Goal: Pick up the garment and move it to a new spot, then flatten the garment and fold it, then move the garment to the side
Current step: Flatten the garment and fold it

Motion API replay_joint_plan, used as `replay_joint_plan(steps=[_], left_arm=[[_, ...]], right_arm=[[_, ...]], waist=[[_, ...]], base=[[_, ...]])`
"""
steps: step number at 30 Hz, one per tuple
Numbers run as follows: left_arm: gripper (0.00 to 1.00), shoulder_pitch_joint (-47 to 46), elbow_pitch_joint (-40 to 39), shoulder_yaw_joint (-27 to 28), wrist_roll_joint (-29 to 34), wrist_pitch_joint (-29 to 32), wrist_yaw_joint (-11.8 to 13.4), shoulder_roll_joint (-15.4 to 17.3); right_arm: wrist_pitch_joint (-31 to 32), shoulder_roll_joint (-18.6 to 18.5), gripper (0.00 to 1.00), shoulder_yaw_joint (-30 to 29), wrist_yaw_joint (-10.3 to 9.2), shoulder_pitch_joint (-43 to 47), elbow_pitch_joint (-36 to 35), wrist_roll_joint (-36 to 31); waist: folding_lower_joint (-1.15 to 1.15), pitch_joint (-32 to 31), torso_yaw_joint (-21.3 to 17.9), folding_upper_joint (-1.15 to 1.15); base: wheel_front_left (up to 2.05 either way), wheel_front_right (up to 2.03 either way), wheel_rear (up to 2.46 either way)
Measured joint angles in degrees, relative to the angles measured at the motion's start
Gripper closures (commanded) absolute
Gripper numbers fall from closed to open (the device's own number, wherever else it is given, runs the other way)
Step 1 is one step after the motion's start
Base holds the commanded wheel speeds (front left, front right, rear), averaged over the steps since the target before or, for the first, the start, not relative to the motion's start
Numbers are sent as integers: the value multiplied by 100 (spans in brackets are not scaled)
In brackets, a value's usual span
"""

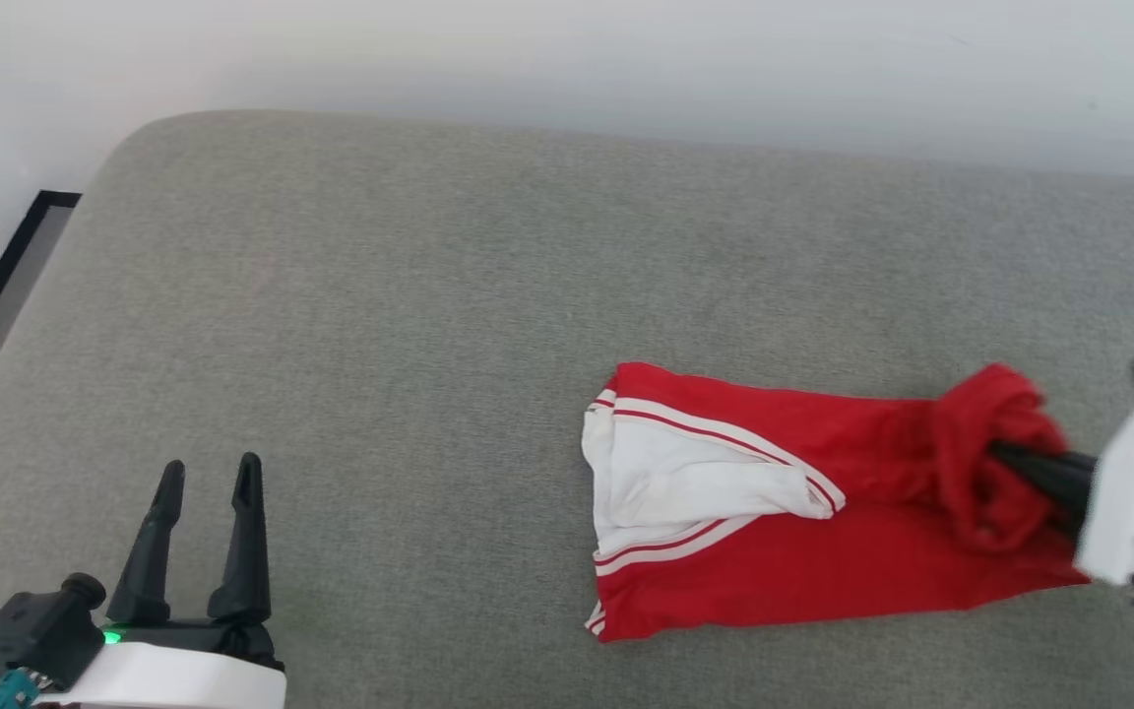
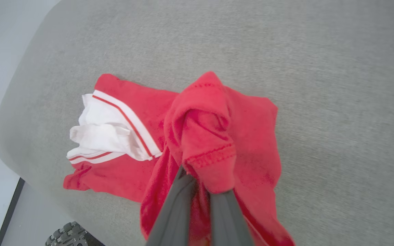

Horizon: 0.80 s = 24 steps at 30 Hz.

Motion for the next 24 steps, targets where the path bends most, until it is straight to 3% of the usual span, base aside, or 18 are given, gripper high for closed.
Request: replay_joint_plan(steps=[7,16,17,18,19,24], left_arm=[[0,-48,12,-248,3,0,-15,-30],[0,-253,62,-488,-76,-1,-16,-20],[0,-279,64,-510,-83,-1,-16,-22],[0,-287,69,-519,-88,-1,-16,-23],[0,-295,75,-530,-98,-1,-16,-26],[0,-311,68,-435,-177,0,-16,-15]], right_arm=[[29,457,100,918,0,-303,-71,-91],[-314,810,100,2036,0,-992,879,-236],[-381,843,85,2123,0,-1062,1017,-245],[-470,887,52,2212,0,-1128,1129,-233],[-539,909,0,2306,0,-1204,1204,-200],[-723,842,0,2693,0,-1540,1488,5]], waist=[[0,-58,273,0],[0,-2,770,0],[0,9,819,0],[0,21,859,0],[0,34,891,0],[0,66,862,0]], base=[[0,0,0],[0,0,0],[0,0,0],[0,0,0],[0,0,0],[0,0,0]])
